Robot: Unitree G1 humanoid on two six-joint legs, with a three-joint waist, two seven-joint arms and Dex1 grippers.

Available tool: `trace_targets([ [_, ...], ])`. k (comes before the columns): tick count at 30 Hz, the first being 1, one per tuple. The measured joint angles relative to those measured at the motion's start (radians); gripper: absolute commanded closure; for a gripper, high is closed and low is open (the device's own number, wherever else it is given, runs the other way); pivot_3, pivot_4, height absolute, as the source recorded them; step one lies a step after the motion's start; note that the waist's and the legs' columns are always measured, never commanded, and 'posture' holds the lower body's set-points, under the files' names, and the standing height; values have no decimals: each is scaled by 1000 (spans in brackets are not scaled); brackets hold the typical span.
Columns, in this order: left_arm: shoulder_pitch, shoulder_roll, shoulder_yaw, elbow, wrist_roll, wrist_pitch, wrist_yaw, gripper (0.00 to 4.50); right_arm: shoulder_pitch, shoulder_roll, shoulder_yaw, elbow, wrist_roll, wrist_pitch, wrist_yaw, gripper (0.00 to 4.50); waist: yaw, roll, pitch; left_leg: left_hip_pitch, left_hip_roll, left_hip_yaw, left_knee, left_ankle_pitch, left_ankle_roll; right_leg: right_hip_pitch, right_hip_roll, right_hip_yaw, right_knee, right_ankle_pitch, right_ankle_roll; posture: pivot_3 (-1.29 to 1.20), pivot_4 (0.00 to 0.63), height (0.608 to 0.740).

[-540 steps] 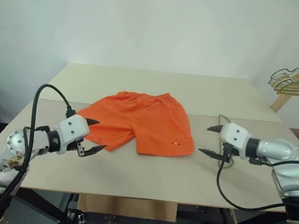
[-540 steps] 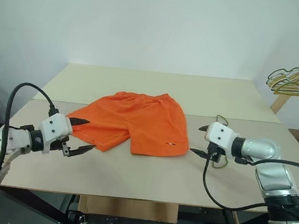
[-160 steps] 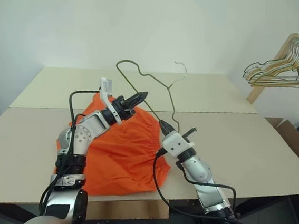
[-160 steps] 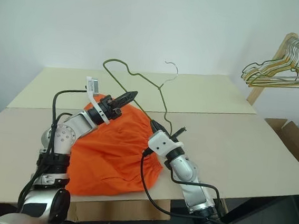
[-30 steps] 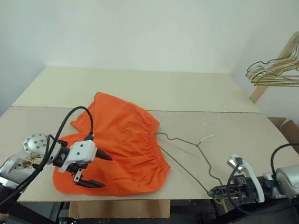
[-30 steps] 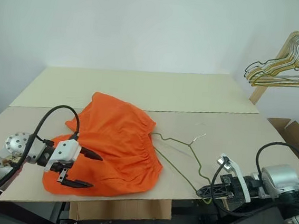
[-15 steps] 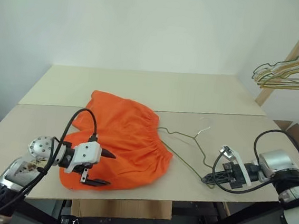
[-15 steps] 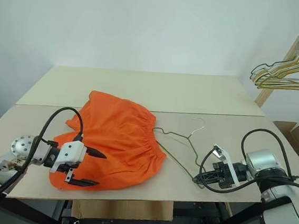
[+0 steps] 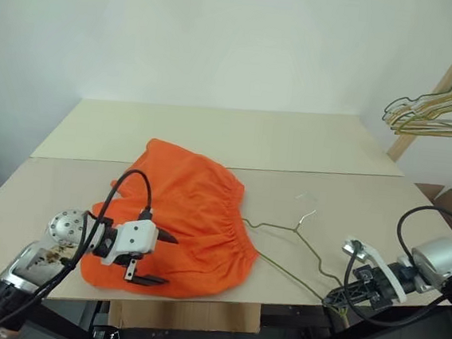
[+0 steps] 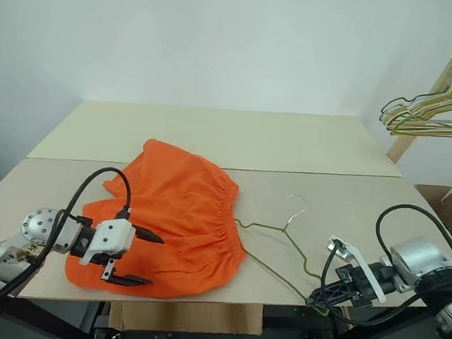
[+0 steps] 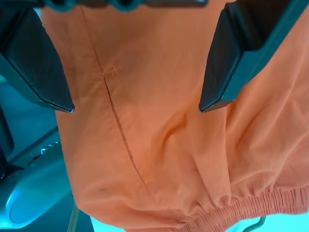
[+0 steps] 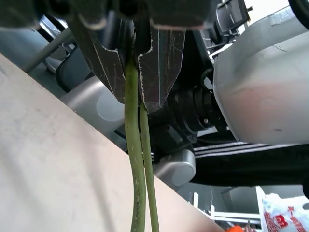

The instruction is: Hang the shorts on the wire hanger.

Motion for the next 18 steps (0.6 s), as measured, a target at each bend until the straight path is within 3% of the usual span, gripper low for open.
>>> trace_targets([
  [18,4,-24,-19,21,29,-22,21,14,-210,278,46,367,-61,-49,0,4500,1,0,0,-1,0,0,0,0,0,0,0,0,1,4,-7,70,0,740],
])
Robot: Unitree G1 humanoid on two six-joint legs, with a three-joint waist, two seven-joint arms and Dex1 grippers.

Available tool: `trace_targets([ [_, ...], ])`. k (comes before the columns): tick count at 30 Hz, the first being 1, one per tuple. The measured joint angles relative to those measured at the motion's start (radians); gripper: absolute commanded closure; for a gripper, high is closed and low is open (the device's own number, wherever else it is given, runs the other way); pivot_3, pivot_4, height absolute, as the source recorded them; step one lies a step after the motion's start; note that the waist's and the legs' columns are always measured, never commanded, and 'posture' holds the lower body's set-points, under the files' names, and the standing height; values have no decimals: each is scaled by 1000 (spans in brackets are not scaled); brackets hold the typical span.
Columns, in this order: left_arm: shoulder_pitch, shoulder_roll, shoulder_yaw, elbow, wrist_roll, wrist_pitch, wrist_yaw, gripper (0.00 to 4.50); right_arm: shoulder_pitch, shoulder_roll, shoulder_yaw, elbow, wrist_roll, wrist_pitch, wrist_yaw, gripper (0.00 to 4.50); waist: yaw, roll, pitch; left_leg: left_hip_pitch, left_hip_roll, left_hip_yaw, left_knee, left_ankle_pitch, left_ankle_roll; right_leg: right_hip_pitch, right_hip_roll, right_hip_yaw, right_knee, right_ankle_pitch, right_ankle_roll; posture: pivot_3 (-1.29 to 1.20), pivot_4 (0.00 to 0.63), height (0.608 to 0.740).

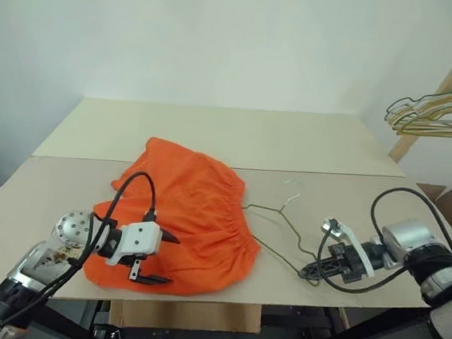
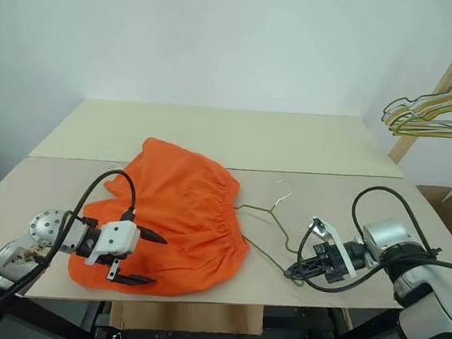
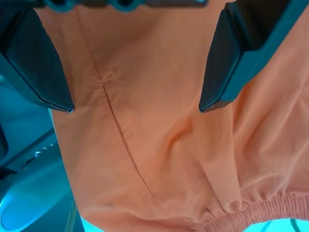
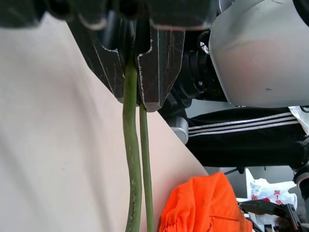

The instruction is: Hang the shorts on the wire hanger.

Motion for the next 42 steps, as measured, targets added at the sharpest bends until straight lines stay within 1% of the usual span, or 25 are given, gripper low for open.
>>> trace_targets([
  [4,9,0,1,-4,3,0,14,14,-55,94,-64,155,-44,-19,0,4500,5,0,0,0,0,-1,0,0,0,0,0,0,2,0,0,78,0,740],
  [8,13,0,0,-5,5,0,24,14,-77,126,-96,185,-64,-30,0,4500,10,0,0,-1,0,-1,0,0,0,0,0,-1,1,0,0,86,0,740],
  [11,14,0,0,-7,6,1,31,14,-79,180,-131,230,-92,-32,0,4500,15,0,0,-2,0,-1,0,0,0,-2,0,-1,2,0,0,86,0,740],
  [16,17,0,0,-11,11,1,39,14,-117,255,-241,340,-184,-45,-1,4500,19,1,0,-2,0,-1,0,0,0,-3,0,-1,3,0,0,86,0,740],
  [19,17,0,0,-12,15,1,42,14,-120,296,-339,394,-221,-71,-49,4500,22,1,0,-2,-1,-1,0,0,0,-3,0,-1,3,0,0,85,0,740],
  [26,17,-4,-2,-12,19,0,52,14,-119,311,-572,434,-243,-104,-167,4500,28,1,0,-4,-1,-1,0,0,0,-3,0,-1,3,0,0,70,0,740],
  [28,17,-7,-6,-12,19,0,52,14,-113,312,-612,428,-243,-121,-186,4500,28,1,0,-3,-1,-1,0,0,0,-3,0,-1,3,0,0,62,0,740],
  [30,17,-11,-11,-12,20,-1,52,14,-79,314,-640,371,-250,-164,-190,4500,27,1,0,-4,0,-1,0,0,0,-3,0,-1,3,0,0,53,0,740],
  [36,-7,-19,-6,-5,-3,4,52,14,116,345,-688,85,-275,-395,-255,4500,25,1,0,-4,-1,-1,0,0,0,-4,0,0,3,0,0,36,0,740],
  [39,-65,-53,24,14,-28,19,74,14,153,351,-697,-2,-288,-477,-293,4500,22,1,0,-4,-1,-1,0,0,0,-3,0,-1,3,0,0,30,0,740],
  [42,-176,-104,78,62,-87,60,111,14,172,350,-690,-92,-323,-547,-318,4500,19,1,0,-4,-1,-2,1,0,0,-3,0,-1,3,0,0,24,0,740],
])
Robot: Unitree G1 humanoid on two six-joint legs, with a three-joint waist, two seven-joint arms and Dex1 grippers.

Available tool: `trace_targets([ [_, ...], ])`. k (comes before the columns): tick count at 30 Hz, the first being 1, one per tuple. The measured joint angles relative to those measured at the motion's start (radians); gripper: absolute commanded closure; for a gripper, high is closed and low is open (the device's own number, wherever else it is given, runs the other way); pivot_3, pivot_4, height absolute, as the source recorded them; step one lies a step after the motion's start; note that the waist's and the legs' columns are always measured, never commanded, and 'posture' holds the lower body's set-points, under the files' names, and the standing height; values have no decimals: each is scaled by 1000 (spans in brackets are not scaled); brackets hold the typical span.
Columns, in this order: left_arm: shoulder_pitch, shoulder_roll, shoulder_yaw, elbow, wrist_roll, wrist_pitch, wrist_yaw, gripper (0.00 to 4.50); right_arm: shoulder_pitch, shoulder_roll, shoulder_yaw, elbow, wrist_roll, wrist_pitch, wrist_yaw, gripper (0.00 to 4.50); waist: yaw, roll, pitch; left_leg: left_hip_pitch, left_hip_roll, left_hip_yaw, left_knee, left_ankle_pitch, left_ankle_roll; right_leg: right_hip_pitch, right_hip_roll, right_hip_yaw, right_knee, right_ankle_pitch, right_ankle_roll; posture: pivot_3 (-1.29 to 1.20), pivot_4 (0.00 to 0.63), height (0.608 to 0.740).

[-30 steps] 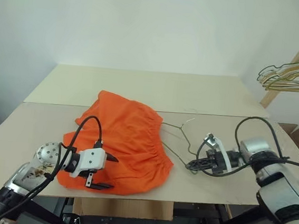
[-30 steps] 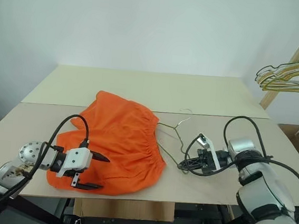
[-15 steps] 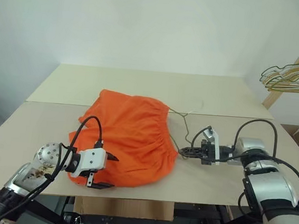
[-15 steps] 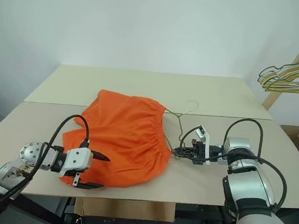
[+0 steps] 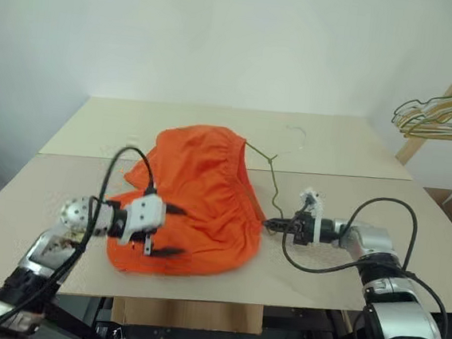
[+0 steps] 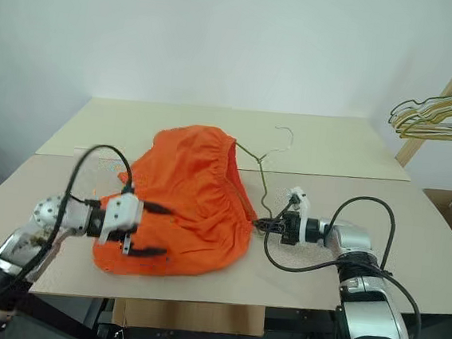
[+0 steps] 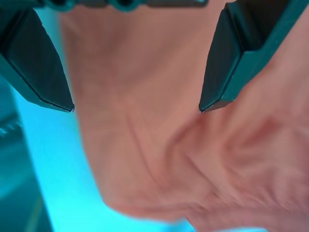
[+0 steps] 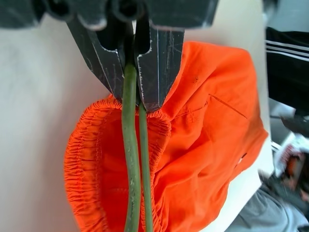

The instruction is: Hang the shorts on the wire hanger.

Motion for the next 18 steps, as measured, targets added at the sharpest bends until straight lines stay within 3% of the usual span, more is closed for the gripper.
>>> trace_targets([
  [5,-263,-7,94,135,-82,41,-13,14,27,-6,43,-96,-84,-117,-23,4500,-15,0,0,-1,-1,-1,1,0,0,0,0,-1,-1,0,0,34,0,740],
  [8,-454,12,87,376,-67,0,-109,14,55,-18,86,-139,-129,-153,-16,4500,-22,0,0,-1,-2,-1,1,0,0,0,0,0,-2,0,0,36,0,740],
  [15,-754,40,-10,875,81,-200,-346,14,77,-14,134,-217,-192,-206,-28,4500,-42,-1,0,-2,-2,-1,1,0,0,0,0,-1,-1,0,1,18,0,740],
  [18,-817,55,-91,996,99,-273,-426,14,78,8,152,-233,-222,-221,-71,4500,-50,-1,0,-2,-2,-1,1,0,0,0,0,0,-1,-1,1,7,0,740],
])
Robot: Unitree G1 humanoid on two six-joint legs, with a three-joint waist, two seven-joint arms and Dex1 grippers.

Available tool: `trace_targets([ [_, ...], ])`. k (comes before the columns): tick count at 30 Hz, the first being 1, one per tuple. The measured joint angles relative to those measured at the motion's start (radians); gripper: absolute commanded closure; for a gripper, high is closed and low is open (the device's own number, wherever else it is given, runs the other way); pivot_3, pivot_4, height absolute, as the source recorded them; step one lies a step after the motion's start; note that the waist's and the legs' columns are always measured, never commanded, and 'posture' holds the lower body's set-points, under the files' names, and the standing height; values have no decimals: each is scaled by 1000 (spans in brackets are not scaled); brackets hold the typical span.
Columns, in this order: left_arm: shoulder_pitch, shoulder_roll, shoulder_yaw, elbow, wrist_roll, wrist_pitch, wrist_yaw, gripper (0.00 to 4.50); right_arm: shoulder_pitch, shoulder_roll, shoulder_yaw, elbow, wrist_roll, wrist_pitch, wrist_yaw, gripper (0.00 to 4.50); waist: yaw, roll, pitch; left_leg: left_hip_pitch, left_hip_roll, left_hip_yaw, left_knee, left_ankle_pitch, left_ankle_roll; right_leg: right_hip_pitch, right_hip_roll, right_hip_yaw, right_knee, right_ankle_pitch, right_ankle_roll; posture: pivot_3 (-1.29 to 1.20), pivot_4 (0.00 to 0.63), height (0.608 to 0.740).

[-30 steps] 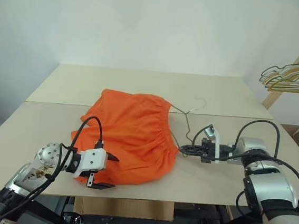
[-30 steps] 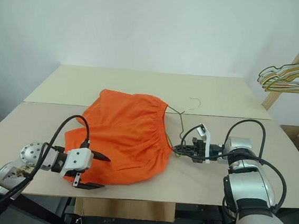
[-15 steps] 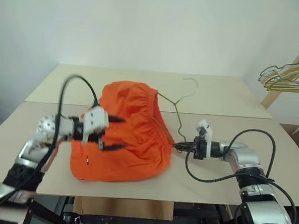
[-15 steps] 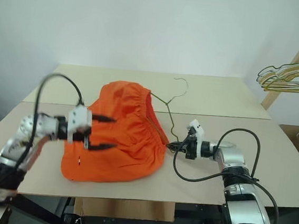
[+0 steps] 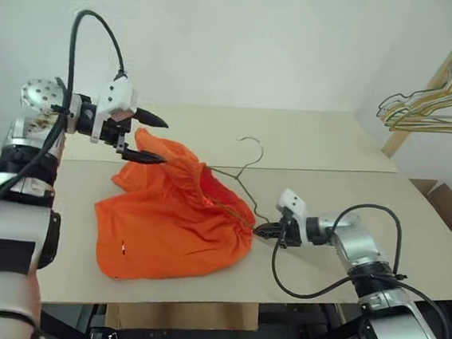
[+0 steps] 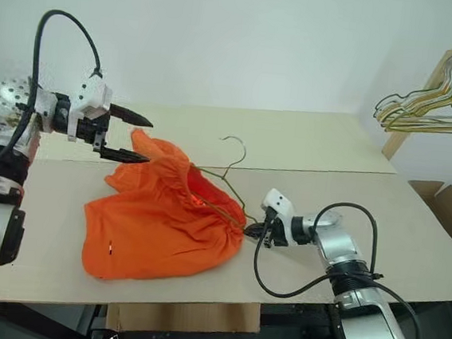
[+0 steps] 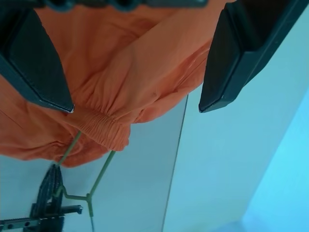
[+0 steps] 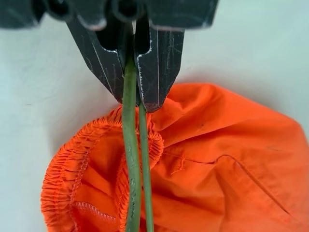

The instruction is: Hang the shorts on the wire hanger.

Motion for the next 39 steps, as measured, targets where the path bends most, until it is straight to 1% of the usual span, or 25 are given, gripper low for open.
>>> trace_targets([
  [2,-21,-13,-27,76,35,-49,-14,14,8,7,13,-15,-21,-19,-22,4500,1,0,0,-2,0,0,0,0,0,-2,0,0,1,0,0,1,0,740],
  [7,-42,-34,-125,172,87,-155,-17,14,13,20,16,-31,-40,-23,-53,4500,1,0,0,-9,0,0,4,0,0,-9,0,0,3,0,0,-12,0,740],
  [11,-73,-79,-131,234,151,-198,-17,14,24,19,24,-49,-61,-38,-66,4500,2,0,0,-11,0,0,5,0,0,-11,0,0,3,1,0,-23,0,740],
  [15,-94,-125,-129,279,202,-197,2,14,29,19,41,-67,-79,-45,-72,4500,-2,0,0,-11,0,0,5,0,0,-11,0,0,3,1,0,-32,0,740],
  [20,-97,-148,-128,310,258,-197,25,14,40,19,52,-98,-90,-45,-80,4500,-20,0,0,-11,0,-1,5,0,0,-11,0,0,4,1,0,-46,0,740],
  [23,-97,-159,-129,319,293,-197,39,605,43,19,53,-111,-95,-44,-86,4500,-26,0,0,-11,0,-1,5,0,0,-11,0,0,4,1,0,-51,0,740],
  [28,-97,-169,-128,332,341,-197,81,2199,43,19,54,-124,-101,-43,-91,4500,-27,0,0,-11,0,-1,5,0,0,-11,0,0,4,1,0,-54,0,740],
  [34,-97,-184,-121,344,361,-198,123,4235,44,16,56,-164,-108,-42,-98,4500,-28,0,0,-11,0,-1,5,0,0,-11,0,0,4,1,0,-57,0,740],
  [35,-97,-185,-120,344,364,-198,128,4488,44,15,57,-169,-110,-42,-101,4500,-27,0,0,-11,0,-1,5,0,0,-11,0,0,4,1,0,-57,0,740],
  [39,-95,-189,-110,344,377,-199,129,4488,45,8,63,-181,-124,-43,-108,4500,-28,0,0,-11,0,-1,6,0,0,-11,0,0,4,1,0,-56,0,740],
])
